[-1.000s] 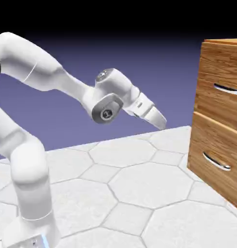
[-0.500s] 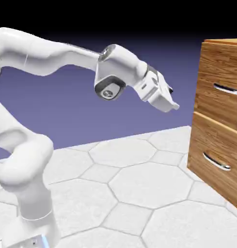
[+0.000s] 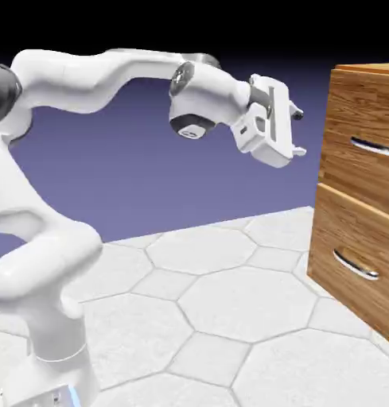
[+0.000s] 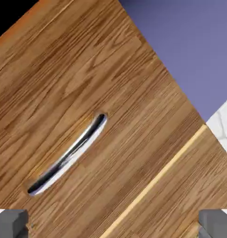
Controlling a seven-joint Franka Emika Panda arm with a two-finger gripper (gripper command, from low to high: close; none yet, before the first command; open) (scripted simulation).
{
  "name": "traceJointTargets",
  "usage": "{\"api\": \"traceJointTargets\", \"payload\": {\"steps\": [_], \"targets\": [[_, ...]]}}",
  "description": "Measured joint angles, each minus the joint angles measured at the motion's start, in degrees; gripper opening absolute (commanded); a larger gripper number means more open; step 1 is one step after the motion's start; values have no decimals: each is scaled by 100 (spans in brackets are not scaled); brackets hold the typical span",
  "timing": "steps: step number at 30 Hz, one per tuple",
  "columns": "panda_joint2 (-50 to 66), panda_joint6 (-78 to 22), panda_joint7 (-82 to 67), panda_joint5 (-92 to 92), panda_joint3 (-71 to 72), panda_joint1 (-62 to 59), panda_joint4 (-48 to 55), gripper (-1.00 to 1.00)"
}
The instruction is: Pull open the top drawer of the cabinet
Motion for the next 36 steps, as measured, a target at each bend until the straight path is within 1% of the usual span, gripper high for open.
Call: {"api": "traceJointTargets", "payload": {"steps": [28,30,35,36], "targets": [[-552,-1113,-915,6977,3952,-4712,2366,0],[-562,-1132,-931,7101,4022,-4796,2408,0],[-910,-910,-513,7041,4680,-5805,3446,0],[-954,-882,-460,7034,4763,-5933,3577,-100]]}}
